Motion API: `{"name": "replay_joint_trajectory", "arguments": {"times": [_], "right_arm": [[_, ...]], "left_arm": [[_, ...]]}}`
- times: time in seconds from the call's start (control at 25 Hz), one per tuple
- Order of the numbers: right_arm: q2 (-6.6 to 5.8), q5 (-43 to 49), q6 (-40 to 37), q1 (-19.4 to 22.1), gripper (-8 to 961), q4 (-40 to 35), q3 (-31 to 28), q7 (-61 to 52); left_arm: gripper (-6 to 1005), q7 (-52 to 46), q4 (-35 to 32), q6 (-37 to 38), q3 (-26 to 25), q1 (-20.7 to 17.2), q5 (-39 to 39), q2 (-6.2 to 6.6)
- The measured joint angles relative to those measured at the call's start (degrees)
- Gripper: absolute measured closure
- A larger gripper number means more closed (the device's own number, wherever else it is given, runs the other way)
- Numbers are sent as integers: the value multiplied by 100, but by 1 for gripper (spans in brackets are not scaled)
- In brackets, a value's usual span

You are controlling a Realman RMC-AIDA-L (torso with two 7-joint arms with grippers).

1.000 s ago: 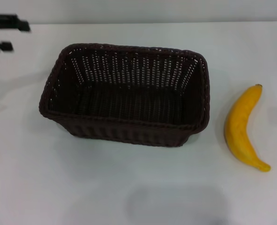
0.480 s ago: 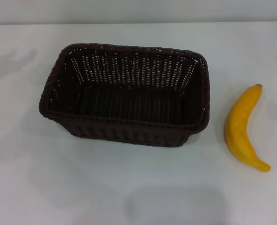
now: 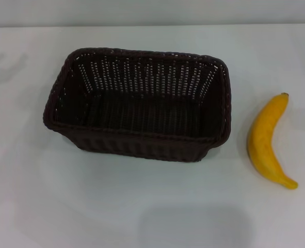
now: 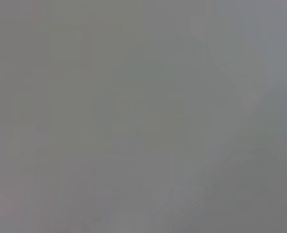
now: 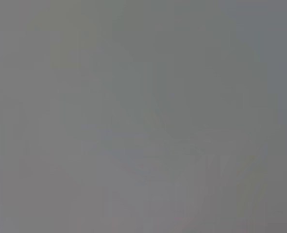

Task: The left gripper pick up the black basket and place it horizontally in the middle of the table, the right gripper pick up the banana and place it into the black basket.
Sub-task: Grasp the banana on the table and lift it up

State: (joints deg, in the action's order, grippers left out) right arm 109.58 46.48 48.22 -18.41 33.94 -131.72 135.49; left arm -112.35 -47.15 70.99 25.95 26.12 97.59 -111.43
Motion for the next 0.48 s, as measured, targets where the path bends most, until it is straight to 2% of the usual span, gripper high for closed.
{"name": "replay_joint_trajectory", "arguments": {"times": [0.28, 0.48], "right_arm": [[-5, 1750, 11, 181, 95, 1086, -40, -1771], [-57, 2953, 333, 265, 95, 1877, -38, -3201]], "left_arm": [[146, 625, 32, -4, -3, -350, -549, -122], [147, 1733, 57, 171, -3, -645, -1215, -306]]}}
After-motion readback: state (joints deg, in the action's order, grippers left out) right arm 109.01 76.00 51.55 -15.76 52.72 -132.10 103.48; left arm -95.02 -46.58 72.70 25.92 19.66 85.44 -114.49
